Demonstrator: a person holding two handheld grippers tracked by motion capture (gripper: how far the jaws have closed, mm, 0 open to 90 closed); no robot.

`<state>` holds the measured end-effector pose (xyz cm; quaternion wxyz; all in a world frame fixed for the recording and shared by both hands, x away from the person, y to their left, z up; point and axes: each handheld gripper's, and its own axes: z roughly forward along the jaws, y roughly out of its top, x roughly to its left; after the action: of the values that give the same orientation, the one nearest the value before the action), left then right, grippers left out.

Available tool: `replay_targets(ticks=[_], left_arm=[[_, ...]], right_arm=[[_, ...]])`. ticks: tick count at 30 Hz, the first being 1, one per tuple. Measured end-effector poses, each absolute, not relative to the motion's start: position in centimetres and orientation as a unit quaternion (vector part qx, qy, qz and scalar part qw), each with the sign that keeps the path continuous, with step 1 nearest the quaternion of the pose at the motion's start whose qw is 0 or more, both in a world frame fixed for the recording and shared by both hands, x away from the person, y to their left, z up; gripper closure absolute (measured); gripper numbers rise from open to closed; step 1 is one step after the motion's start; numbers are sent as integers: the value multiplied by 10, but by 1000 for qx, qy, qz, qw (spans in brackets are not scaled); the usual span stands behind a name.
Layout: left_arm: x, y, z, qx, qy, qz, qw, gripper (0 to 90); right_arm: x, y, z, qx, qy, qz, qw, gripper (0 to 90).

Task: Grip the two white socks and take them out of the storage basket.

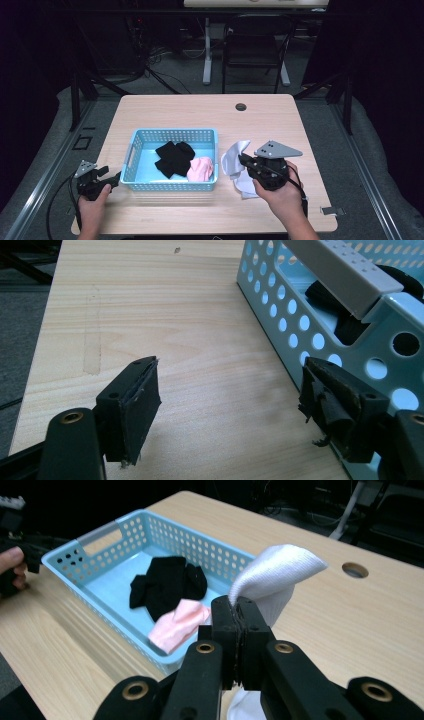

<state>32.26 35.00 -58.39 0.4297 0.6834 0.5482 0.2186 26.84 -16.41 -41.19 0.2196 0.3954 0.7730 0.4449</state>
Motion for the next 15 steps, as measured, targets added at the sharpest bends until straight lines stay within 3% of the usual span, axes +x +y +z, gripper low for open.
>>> replay_targets(ticks=[15], left_arm=[[323, 350, -584, 684, 548, 218, 429, 239]], right_arm=[[271, -187, -466, 453, 766, 412, 198, 889]])
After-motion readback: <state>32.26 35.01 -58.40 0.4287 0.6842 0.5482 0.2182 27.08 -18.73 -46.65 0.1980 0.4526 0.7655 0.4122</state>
